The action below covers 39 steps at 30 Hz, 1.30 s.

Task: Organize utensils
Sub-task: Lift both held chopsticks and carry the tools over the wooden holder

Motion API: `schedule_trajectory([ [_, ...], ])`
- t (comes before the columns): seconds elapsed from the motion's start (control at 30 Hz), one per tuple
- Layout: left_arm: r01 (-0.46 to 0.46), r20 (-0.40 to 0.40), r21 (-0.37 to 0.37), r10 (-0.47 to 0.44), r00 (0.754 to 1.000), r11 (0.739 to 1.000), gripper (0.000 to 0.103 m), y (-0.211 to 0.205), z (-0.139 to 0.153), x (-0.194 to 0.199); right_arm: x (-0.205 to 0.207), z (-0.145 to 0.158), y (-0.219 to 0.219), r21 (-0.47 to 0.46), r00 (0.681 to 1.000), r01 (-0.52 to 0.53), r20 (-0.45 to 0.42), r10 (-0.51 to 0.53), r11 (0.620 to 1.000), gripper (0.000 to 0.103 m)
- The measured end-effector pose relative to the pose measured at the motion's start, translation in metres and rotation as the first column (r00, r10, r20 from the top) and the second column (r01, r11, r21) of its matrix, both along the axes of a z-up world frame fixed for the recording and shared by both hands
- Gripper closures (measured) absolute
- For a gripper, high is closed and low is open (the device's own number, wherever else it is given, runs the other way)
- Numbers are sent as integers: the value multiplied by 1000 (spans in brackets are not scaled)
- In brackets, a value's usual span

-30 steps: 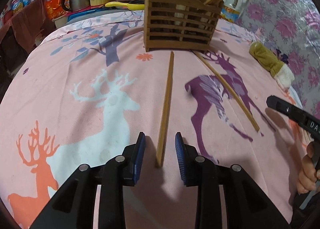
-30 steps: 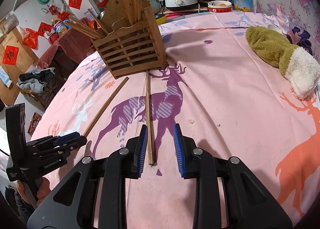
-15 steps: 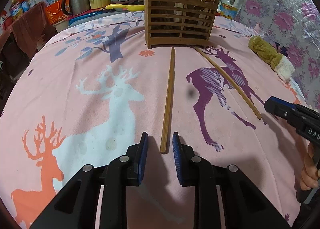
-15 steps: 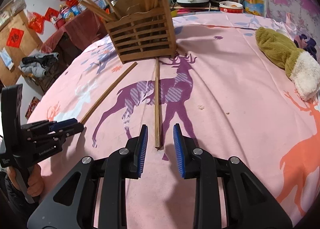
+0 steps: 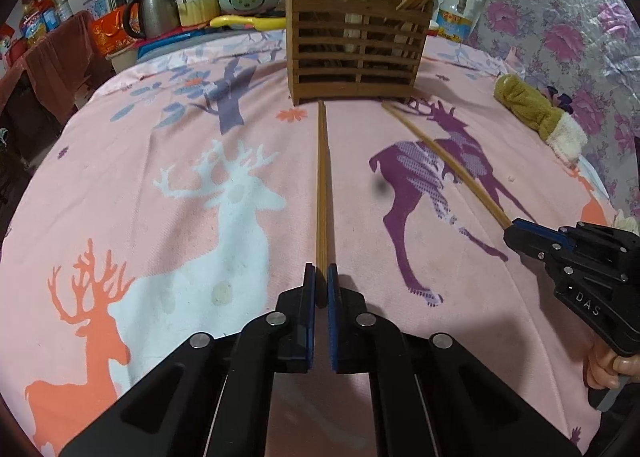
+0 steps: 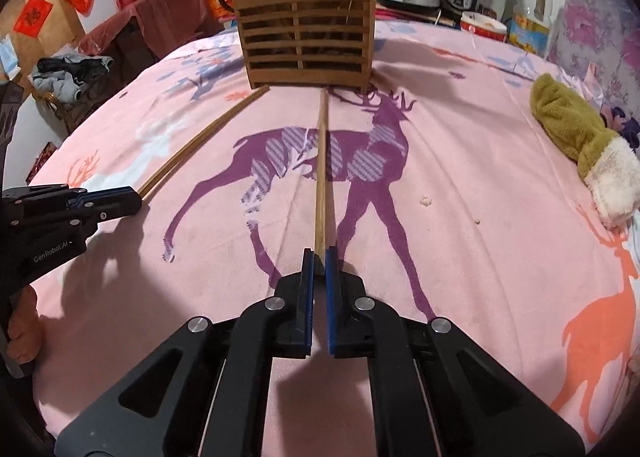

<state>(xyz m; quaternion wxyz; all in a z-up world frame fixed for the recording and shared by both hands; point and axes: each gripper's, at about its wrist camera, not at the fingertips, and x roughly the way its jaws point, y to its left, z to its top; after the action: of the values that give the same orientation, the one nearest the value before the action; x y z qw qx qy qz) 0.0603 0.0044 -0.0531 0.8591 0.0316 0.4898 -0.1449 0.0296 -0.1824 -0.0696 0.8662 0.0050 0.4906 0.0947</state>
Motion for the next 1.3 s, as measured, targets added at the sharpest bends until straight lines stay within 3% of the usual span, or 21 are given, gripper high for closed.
schedule_trajectory([
  [0.63, -60, 186, -124, 82, 979, 991, 97, 22, 51, -20, -22, 59, -18, 100, 957, 41, 282, -68, 994, 97],
  [0.93, -64, 205, -113, 87, 975, 992, 97, 17, 76, -16, -21, 81, -23, 150, 941, 47, 325, -94, 988, 97],
  [1.3, -11, 259, -108, 39, 965, 994, 97, -7, 139, 5, -10, 128, -20, 160, 916, 33, 390, -94, 987, 97],
])
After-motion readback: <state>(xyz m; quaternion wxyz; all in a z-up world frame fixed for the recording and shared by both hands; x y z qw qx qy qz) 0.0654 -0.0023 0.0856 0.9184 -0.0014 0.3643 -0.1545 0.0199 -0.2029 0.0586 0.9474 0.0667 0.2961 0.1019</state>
